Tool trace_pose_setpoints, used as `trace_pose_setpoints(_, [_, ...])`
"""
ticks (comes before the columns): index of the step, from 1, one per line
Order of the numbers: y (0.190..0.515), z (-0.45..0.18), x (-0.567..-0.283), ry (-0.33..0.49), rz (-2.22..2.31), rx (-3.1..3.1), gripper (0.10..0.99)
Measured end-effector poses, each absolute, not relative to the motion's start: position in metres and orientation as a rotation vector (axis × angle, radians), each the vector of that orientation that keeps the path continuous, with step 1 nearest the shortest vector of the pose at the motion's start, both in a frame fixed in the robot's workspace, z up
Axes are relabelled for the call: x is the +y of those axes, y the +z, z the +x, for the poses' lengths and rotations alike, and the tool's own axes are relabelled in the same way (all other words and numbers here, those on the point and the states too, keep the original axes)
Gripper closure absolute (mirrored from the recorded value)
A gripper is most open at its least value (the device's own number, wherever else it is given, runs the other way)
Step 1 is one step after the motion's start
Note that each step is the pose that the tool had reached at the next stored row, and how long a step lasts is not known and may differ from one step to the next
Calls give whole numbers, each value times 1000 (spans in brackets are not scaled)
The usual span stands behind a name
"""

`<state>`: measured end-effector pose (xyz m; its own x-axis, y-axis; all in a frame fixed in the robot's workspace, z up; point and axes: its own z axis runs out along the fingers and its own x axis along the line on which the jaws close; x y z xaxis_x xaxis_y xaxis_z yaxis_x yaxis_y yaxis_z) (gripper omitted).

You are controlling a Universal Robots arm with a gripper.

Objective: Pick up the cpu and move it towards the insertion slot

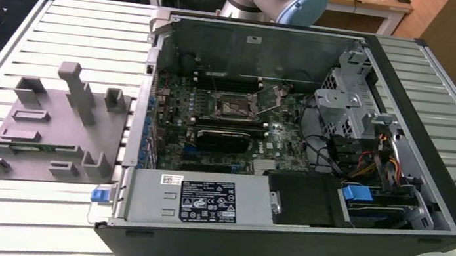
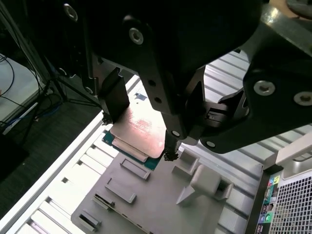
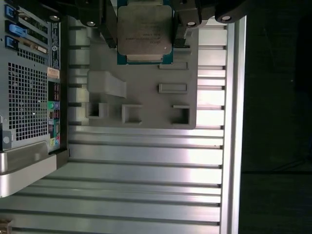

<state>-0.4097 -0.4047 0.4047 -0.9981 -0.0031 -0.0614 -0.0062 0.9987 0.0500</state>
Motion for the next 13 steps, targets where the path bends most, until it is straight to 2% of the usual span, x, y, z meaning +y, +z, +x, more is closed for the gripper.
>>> trace_pose_setpoints(13, [405,-381,-405,77,-7,3079,545])
